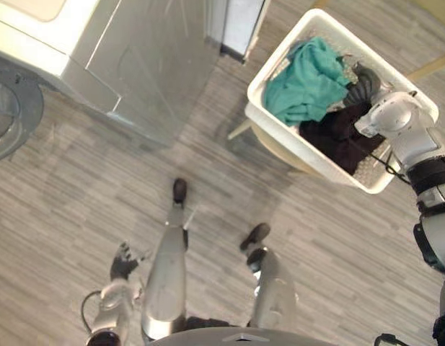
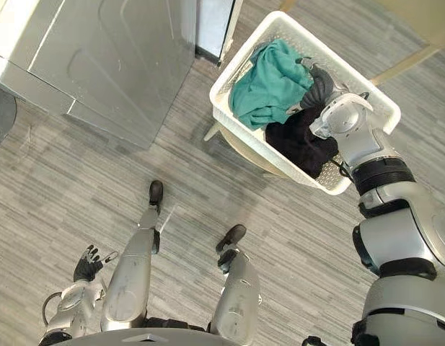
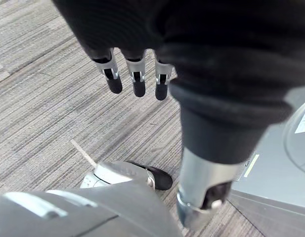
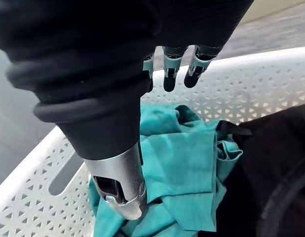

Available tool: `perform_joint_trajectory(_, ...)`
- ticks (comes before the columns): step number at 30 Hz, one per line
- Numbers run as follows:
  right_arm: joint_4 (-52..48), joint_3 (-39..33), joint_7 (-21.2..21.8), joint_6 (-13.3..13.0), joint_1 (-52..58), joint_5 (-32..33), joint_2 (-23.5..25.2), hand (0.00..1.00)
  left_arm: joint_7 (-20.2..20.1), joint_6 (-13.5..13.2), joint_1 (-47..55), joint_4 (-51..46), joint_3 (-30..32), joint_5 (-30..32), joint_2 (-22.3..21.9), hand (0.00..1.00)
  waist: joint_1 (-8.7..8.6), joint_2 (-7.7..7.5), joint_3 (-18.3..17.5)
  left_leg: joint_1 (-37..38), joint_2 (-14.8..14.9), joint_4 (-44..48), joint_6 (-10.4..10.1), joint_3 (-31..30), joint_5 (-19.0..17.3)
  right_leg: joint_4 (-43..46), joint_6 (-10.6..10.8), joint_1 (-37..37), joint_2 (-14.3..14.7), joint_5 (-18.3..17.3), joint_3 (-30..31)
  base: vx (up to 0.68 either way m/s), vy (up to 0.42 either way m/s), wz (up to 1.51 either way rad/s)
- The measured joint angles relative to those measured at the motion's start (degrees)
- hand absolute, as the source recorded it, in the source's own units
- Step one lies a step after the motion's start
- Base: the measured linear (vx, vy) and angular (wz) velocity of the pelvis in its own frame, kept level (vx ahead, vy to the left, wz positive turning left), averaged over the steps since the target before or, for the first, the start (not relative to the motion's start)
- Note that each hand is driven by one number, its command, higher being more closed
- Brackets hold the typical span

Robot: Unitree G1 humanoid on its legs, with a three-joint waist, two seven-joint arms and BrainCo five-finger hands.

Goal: Pick up the laundry basket with both hands and put the clothes into the washing machine.

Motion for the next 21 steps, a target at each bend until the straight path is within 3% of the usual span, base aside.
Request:
perform_joint_trajectory(6, 2.1, -2.2, -3.1, 1.0, -2.8, 0.1, 0.6, 0.0, 1.2, -0.3, -0.7, -2.2, -0.6, -1.5, -0.8, 0.0, 0.98, 0.9, 1.1, -3.8, 0.4, 1.5, 0.2, -0.1, -0.6, -1.1, -0.3, -2.7, 0.6, 0.9, -0.1, -0.02, -0.04, -0.03)
perform_joint_trajectory(21, 1.4, -3.9, -5.4, 1.2, -8.3, 0.2, 5.0, 0.0, 2.7, -2.0, -0.8, -12.8, 0.1, -3.8, -4.5, 0.0, 2.21, 0.84, 1.1, -12.9, 2.2, 5.2, 0.0, -1.0, -1.7, -3.6, -0.8, -8.0, 2.8, 2.6, -1.6, 0.01, -0.036, -0.02)
